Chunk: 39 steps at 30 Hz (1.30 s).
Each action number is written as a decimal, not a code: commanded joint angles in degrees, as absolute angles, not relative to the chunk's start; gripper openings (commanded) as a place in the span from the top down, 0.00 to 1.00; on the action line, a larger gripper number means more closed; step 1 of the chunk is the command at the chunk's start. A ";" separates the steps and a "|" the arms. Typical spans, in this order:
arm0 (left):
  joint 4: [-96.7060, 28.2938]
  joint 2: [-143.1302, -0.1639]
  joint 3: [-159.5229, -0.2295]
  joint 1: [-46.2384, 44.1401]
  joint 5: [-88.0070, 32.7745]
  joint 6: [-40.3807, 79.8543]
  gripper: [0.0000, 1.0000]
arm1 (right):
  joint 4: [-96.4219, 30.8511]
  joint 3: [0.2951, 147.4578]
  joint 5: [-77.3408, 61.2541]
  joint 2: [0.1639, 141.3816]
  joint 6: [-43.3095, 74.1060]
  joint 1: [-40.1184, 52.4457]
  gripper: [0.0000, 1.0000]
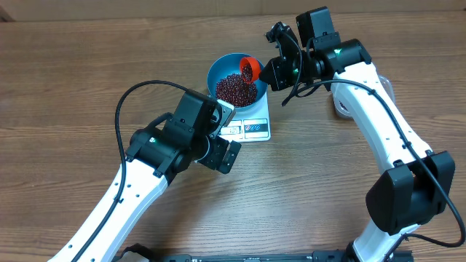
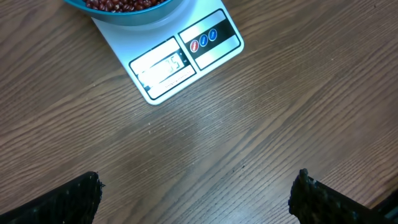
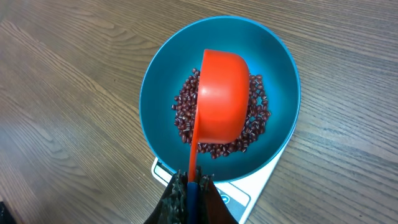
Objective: Scoop item into bowl and weigh 150g on scale
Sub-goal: 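Tilt the scoop with the right gripper to pour beans into the bowl, then hold the scoop tilted over the bowl, shaking out beans gradually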
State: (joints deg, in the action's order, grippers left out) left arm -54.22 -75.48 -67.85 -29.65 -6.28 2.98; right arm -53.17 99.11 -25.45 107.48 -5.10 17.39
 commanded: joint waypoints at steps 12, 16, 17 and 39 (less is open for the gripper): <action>-54.13 -75.31 -68.01 -29.93 -7.05 2.94 0.00 | -54.33 100.90 -25.34 106.37 -7.49 17.56 0.96; -54.13 -75.31 -68.01 -29.93 -7.07 2.94 0.00 | -54.33 100.90 -25.34 106.37 -7.49 17.56 0.97; -54.13 -75.31 -68.01 -29.93 -7.05 2.94 0.00 | -54.33 100.90 -25.34 106.37 -7.49 17.56 0.96; -54.13 -75.31 -68.01 -29.93 -7.05 2.94 0.00 | -54.35 100.90 -25.34 106.37 -7.49 17.58 0.96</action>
State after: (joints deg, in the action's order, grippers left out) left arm -54.22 -75.48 -67.85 -29.65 -6.28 2.98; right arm -54.74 99.11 -25.45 107.48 -7.64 17.39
